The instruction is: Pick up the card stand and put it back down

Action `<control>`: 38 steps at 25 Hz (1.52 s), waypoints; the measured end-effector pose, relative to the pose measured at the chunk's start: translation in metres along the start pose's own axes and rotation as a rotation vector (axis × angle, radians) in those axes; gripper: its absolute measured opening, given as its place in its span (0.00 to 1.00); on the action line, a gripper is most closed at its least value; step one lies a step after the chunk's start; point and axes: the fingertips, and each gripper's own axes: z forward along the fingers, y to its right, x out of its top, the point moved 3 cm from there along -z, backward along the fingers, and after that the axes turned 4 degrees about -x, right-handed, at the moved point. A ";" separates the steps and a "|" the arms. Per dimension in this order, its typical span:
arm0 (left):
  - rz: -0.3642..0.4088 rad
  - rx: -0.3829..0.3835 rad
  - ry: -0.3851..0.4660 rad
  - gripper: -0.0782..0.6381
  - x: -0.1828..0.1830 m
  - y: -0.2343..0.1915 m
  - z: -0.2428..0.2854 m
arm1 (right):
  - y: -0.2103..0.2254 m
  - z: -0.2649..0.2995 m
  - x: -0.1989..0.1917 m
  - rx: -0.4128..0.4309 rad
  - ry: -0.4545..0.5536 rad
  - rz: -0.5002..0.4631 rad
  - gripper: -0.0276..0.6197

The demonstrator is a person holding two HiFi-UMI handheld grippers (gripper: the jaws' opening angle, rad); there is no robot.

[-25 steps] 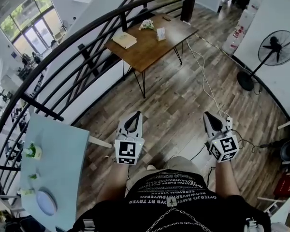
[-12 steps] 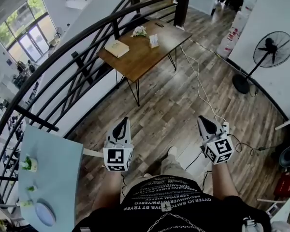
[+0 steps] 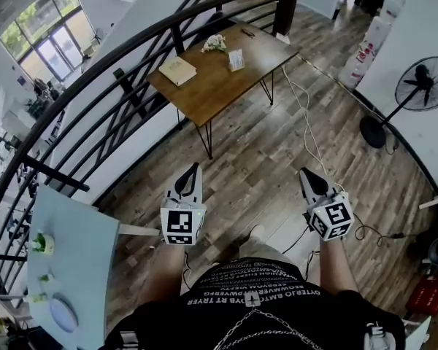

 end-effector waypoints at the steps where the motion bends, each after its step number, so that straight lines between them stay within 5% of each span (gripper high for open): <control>1: 0.000 -0.001 -0.002 0.14 0.001 0.001 0.010 | 0.008 0.007 0.001 0.003 0.004 0.000 0.06; 11: 0.021 0.013 0.002 0.14 0.030 0.021 0.098 | 0.091 0.051 0.010 0.015 0.014 -0.009 0.06; 23: 0.036 0.092 -0.017 0.14 0.046 0.038 0.143 | 0.149 0.084 0.027 0.092 0.032 -0.143 0.06; 38: 0.031 0.069 -0.053 0.14 0.042 0.033 0.184 | 0.171 0.112 0.014 0.078 0.008 -0.056 0.06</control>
